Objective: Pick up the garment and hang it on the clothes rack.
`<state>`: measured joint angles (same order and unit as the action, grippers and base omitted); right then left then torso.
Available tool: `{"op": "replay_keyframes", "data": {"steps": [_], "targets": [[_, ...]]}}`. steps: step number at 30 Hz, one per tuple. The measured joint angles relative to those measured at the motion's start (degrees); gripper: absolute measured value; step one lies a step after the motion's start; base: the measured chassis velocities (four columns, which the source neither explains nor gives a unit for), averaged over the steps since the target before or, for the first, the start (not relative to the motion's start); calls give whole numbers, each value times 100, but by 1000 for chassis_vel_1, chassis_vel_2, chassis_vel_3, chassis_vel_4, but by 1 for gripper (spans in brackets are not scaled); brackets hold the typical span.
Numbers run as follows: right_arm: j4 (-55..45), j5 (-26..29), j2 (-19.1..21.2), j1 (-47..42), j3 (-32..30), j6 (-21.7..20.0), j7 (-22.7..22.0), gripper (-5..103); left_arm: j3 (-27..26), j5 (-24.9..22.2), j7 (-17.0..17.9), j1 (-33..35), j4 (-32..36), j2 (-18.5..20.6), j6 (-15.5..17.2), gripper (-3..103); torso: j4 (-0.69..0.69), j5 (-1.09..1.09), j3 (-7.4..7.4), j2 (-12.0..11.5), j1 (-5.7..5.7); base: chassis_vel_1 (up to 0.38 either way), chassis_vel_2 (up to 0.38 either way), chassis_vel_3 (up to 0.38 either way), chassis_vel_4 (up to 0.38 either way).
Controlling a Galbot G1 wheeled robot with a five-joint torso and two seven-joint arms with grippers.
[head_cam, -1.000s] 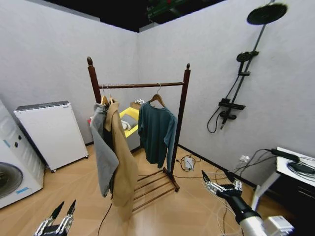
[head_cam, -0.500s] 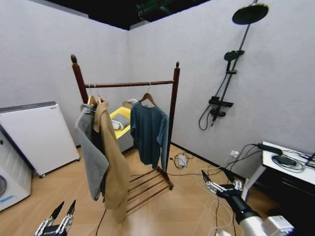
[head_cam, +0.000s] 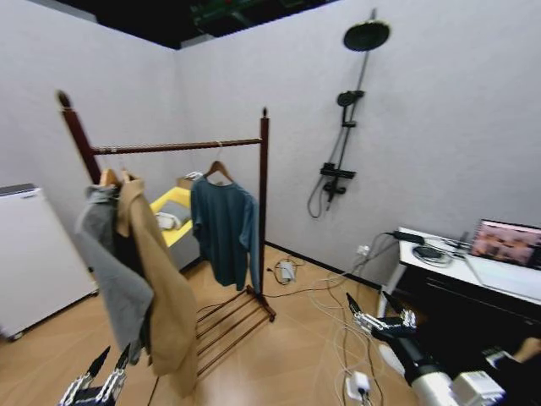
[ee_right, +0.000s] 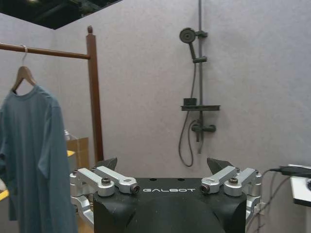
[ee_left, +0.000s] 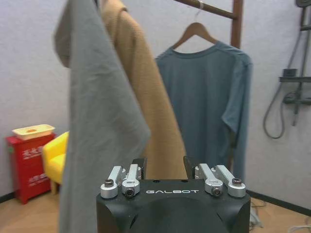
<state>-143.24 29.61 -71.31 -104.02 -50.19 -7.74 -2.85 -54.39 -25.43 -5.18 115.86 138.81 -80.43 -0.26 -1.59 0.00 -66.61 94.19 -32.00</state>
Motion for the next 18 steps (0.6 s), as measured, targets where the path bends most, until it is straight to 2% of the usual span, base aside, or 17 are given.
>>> {"op": "replay_keyframes", "data": {"steps": [18], "targets": [[0,0,0,0,0,0,0,100,0,0,0,0,0,0,0,46,1,0,1,-2,1,-125,-126,-127,-130]]}}
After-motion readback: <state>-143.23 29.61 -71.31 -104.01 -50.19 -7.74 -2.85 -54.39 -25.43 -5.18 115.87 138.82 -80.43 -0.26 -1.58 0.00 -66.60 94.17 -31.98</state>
